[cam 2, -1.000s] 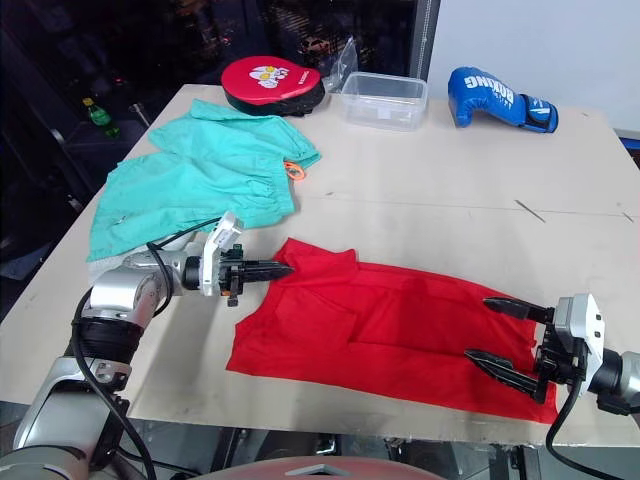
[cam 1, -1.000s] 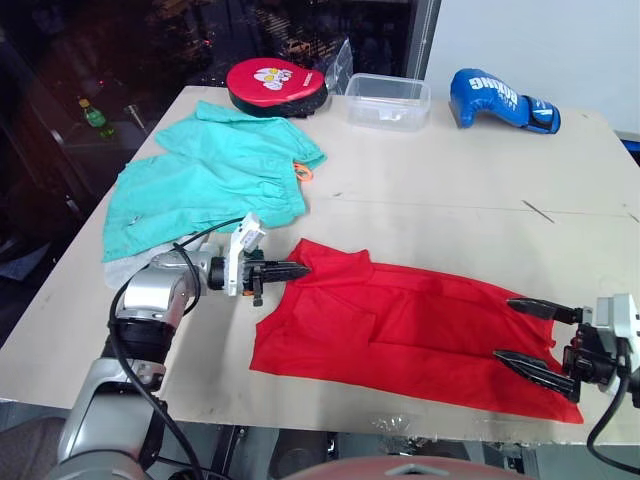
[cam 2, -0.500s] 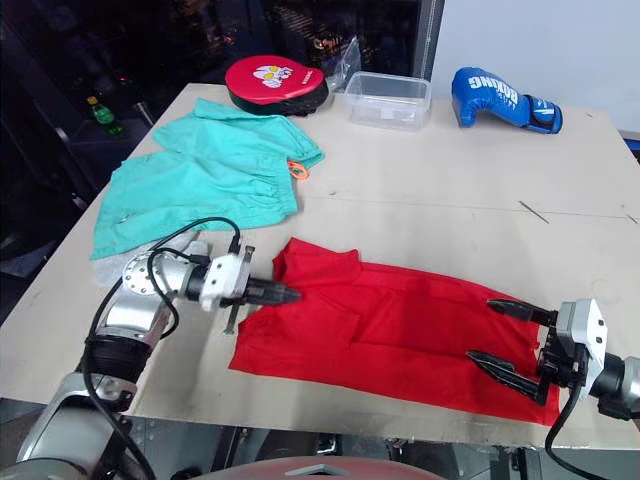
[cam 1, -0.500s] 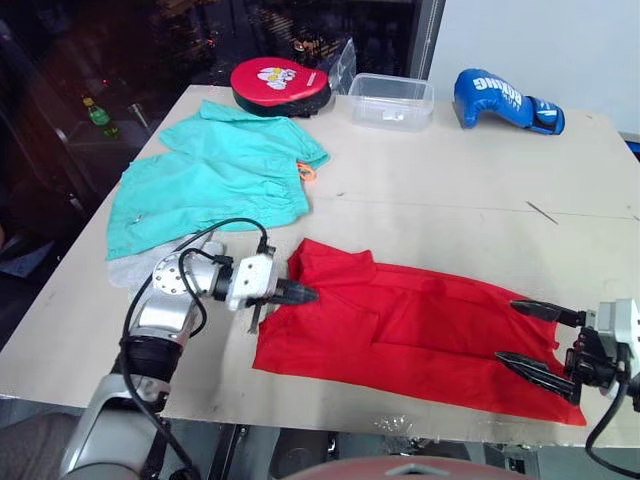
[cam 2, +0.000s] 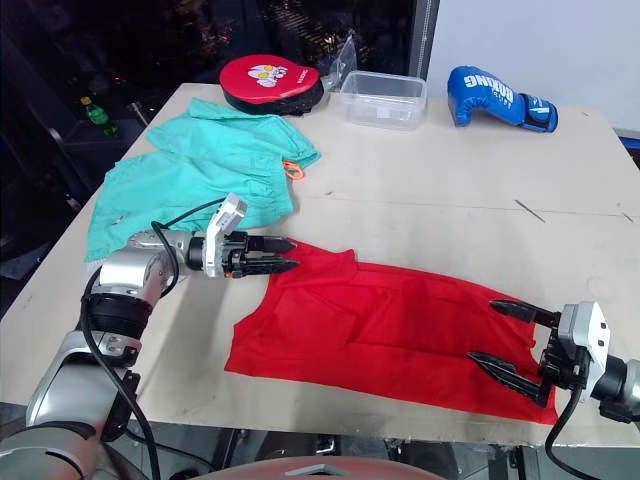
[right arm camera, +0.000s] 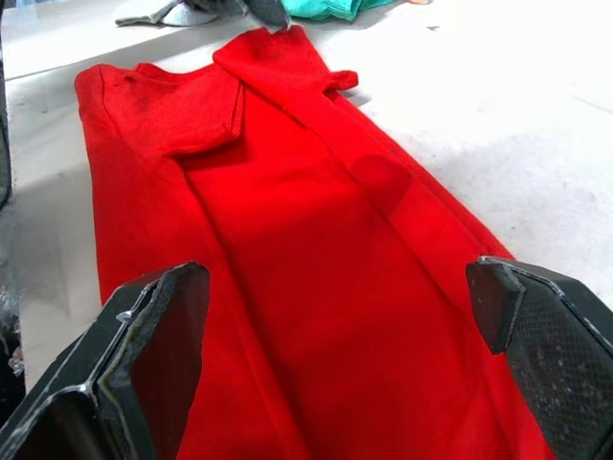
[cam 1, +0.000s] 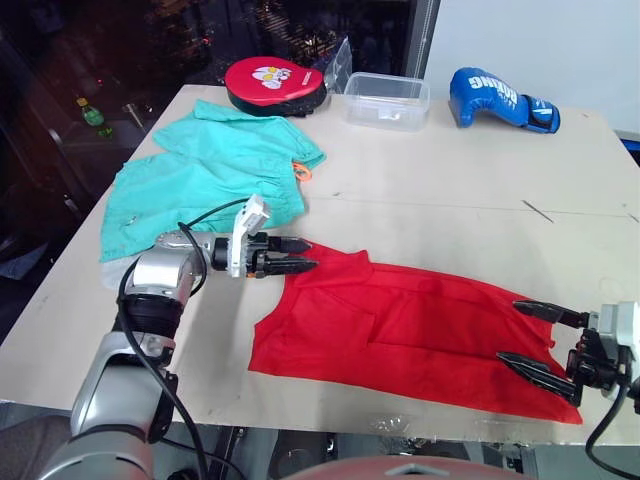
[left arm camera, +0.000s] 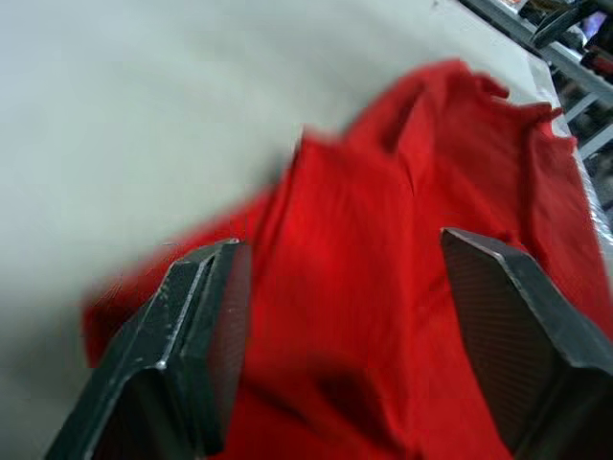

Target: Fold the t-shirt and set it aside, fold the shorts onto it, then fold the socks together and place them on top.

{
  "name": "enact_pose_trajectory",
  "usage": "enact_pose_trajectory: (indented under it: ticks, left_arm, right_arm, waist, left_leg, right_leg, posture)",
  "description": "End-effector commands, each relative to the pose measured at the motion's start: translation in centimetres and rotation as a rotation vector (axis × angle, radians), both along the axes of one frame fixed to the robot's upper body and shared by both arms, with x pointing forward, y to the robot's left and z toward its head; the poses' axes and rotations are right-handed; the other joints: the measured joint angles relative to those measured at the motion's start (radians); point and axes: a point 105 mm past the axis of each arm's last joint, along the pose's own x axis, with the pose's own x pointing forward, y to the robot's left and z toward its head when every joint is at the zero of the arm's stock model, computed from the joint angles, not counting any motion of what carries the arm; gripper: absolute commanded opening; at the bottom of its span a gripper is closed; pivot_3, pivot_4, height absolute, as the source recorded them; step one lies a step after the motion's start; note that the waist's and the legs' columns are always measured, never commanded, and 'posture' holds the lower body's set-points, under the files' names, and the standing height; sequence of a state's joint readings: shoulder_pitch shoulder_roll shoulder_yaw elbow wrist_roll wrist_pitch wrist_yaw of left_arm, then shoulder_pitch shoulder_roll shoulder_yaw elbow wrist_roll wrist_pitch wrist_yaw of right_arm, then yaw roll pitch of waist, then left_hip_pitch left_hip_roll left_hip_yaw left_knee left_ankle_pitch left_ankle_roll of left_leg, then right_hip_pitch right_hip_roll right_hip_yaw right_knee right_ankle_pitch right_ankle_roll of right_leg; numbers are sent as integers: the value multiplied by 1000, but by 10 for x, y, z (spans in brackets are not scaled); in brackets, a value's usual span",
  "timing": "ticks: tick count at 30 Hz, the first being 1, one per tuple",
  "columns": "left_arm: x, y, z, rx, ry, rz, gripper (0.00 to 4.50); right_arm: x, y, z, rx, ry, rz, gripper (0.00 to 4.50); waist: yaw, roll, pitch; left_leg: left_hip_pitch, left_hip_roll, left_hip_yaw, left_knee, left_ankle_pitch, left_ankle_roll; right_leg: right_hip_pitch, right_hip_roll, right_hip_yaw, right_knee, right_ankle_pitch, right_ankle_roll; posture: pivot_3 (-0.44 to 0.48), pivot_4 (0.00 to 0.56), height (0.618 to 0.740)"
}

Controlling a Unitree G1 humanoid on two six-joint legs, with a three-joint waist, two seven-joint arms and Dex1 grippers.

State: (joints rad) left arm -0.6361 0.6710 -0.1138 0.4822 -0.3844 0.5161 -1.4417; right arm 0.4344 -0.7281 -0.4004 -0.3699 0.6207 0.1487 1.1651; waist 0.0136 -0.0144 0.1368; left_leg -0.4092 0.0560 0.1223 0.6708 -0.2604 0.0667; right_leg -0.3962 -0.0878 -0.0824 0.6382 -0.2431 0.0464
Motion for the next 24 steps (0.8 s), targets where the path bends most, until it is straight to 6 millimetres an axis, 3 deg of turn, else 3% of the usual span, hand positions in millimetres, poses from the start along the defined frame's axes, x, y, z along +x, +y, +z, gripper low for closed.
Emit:
enact_pose_trajectory:
  ticks: [1, 9, 18, 24]
  left_arm:
    - [4, -3, 9, 39, -43, -46, 3481]
    - [18, -11, 6, 95, -124, -45, 3481]
    - [12, -10, -16, 287, -86, -185, 3481]
    - [12, -13, -11, 257, -69, -245, 3481]
  right_arm:
    - [2, -2, 6, -4, -39, -12, 4500]
    - [1, -1, 5, -2, -43, -18, 4500]
    - [3, 0, 5, 1, -54, -21, 4500]
    - [2, 0, 5, -4, -54, -20, 4500]
  waist:
    - [2, 0, 0]
    - [1, 0, 0]
    - [1, -1, -1]
    - [1, -1, -1]
  left_leg:
    - [0, 0, 0, 0, 0, 0]
    - [-2, 0, -2, 1, 0, 0]
    - [-2, -1, -2, 1, -1, 1]
    - [-2, -1, -2, 1, -1, 2]
  right_leg:
    - [0, 0, 0, 0, 0, 0]
    - [0, -1, -1, 0, 0, 0]
    - [0, 0, -1, 0, 0, 0]
    - [0, 0, -1, 0, 0, 0]
  posture:
    - [0, 150, 740]
    - [0, 150, 740]
    - [0, 150, 740]
    - [0, 150, 740]
